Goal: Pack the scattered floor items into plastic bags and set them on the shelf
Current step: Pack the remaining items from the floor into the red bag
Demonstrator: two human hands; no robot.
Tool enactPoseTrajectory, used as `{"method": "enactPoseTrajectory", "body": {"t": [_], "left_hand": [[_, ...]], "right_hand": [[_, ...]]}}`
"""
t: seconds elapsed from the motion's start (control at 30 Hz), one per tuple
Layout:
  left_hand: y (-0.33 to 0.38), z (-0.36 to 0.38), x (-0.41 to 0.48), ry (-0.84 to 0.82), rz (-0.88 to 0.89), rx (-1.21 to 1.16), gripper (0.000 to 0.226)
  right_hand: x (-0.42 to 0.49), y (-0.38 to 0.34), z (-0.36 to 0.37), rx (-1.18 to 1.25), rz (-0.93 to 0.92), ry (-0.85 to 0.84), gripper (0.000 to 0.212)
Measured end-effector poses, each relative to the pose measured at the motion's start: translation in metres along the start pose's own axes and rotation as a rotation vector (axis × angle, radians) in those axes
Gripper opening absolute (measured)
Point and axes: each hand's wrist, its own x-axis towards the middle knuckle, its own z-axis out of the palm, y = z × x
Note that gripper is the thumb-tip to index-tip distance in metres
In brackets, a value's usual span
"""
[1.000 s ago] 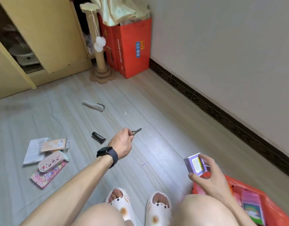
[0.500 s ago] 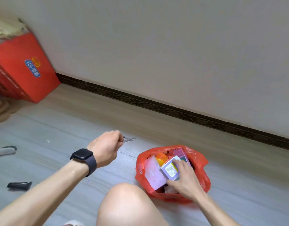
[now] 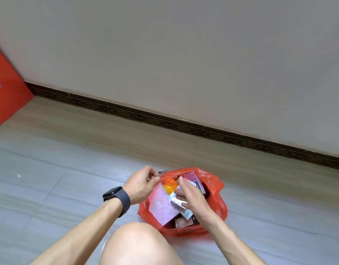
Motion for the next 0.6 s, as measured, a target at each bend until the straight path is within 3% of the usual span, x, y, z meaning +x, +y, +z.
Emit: {"method": "enactPoseTrajectory", "body": {"t": [0.07, 0.13, 0.27, 0.4, 0.5, 0.6], "left_hand": [[0.001, 0.007, 0.006, -0.03, 0.063, 0.065, 0.004], [0.0, 0.015, 0.011, -0.065, 0.155, 0.159, 0.006], [0.0, 0.029, 0.016, -0.032, 0.259, 0.269, 0.011], [-0.011, 0.038, 0.014, 0.061, 0.302, 0.345, 0.026], [-0.028, 0.048, 0.005, 0.192, 0.046, 0.452, 0.043], [-0.045, 0.055, 0.0, 0.02, -0.388, 0.467, 0.06]], "right_hand": [[-0.001, -0.019, 0.003, 0.244, 0.016, -0.049, 0.047], [0.006, -0.03, 0.005, 0.322, -0.017, -0.021, 0.043], [0.022, -0.033, 0.005, 0.234, -0.05, 0.089, 0.018], [0.033, -0.013, -0.004, 0.224, -0.005, 0.16, 0.011], [0.04, 0.007, -0.014, 0.201, 0.053, 0.294, 0.012], [0.045, 0.027, -0.022, 0.086, 0.095, 0.259, 0.015]]}}
